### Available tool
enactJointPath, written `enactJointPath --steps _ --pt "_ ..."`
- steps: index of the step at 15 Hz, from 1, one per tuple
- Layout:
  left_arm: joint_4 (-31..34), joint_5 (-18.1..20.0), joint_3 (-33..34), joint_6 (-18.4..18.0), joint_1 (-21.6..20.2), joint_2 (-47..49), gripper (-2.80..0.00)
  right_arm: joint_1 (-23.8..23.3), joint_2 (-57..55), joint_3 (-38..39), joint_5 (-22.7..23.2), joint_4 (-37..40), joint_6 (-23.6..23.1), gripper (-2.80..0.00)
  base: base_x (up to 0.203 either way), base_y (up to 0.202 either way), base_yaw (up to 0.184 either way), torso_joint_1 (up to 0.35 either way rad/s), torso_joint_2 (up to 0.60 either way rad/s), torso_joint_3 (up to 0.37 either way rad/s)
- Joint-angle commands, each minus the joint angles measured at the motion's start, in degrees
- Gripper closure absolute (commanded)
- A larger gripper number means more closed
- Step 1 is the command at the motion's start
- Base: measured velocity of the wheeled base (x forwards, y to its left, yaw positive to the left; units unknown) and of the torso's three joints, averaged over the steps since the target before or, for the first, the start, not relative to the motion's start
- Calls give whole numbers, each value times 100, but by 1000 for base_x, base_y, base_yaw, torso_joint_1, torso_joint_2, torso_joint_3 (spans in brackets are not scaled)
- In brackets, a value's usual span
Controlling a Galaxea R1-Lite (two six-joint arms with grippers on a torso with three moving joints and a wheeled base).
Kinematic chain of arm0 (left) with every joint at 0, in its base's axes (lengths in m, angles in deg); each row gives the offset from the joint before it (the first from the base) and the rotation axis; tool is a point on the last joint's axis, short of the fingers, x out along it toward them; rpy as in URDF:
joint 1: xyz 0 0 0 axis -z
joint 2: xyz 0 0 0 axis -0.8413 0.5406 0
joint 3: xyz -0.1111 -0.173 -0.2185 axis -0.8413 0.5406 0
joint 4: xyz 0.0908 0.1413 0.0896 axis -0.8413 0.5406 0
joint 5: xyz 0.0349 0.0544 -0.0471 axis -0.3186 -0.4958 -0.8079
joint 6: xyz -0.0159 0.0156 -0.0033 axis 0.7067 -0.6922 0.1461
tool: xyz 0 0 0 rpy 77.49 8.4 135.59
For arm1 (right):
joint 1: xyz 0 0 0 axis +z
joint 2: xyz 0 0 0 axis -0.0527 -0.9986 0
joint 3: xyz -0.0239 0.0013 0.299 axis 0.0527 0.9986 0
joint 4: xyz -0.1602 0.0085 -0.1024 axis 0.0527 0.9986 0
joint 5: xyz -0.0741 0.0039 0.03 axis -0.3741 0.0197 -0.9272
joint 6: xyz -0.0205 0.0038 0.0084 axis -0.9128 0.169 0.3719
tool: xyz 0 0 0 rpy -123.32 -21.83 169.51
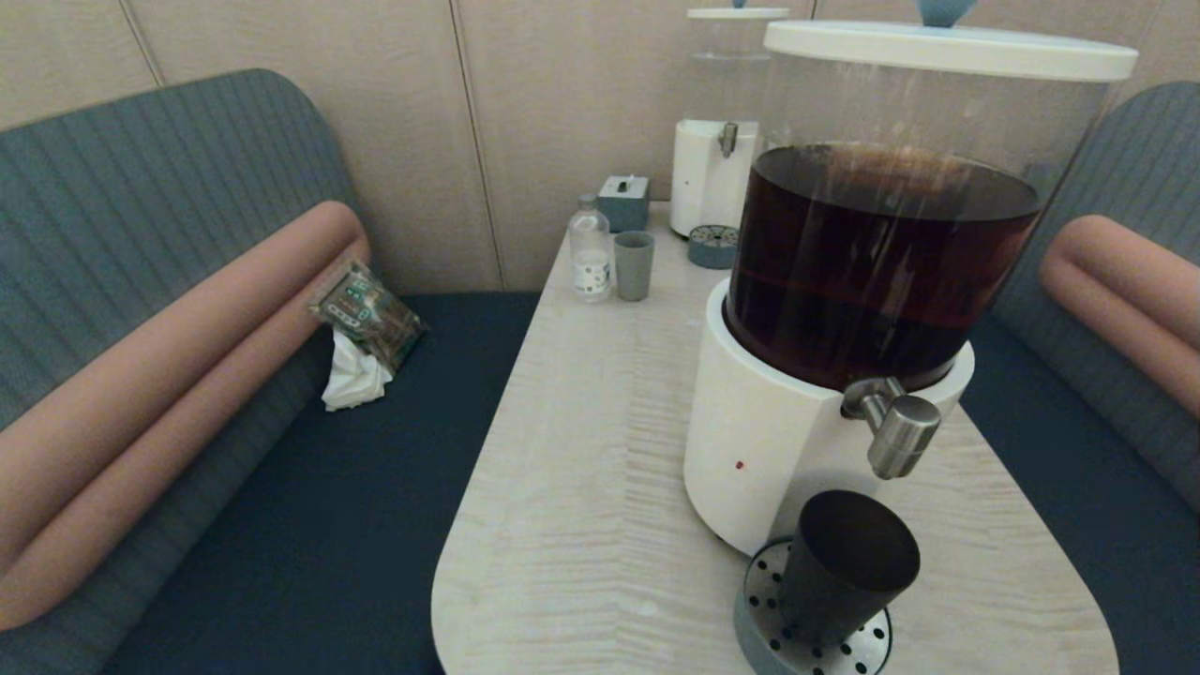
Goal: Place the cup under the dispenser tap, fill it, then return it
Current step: Turn on the faucet
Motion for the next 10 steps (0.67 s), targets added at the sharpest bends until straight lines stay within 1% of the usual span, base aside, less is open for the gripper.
enactJointPath --steps 1,2,3,4,5,6,7,8,9,10 --pt "-1 135 -2 -48 -2 10 0 0 11 43 2 -2 2 0 0 0 0 0 0 0" --pt "-4 193 -1 -81 -2 12 0 0 11 37 2 -2 2 0 0 0 0 0 0 0" --pt "-23 200 3 -13 -2 10 0 0 11 35 2 -2 2 0 0 0 0 0 0 0" --pt "-34 208 1 187 -2 10 0 0 11 35 2 -2 2 0 0 0 0 0 0 0" --pt "23 210 4 474 -2 15 0 0 11 35 2 -2 2 0 0 0 0 0 0 0" --pt "319 199 -25 809 -2 15 0 0 11 35 2 -2 2 0 0 0 0 0 0 0" --pt "474 139 -69 1090 5 11 0 0 11 41 2 -2 2 0 0 0 0 0 0 0" --pt "412 76 -60 1146 -2 10 0 0 11 44 2 -2 2 0 0 0 0 0 0 0" --pt "338 77 -34 1075 1 10 0 0 11 35 2 -2 2 0 0 0 0 0 0 0" --pt "280 86 -20 1122 -1 10 0 0 11 35 2 -2 2 0 0 0 0 0 0 0"
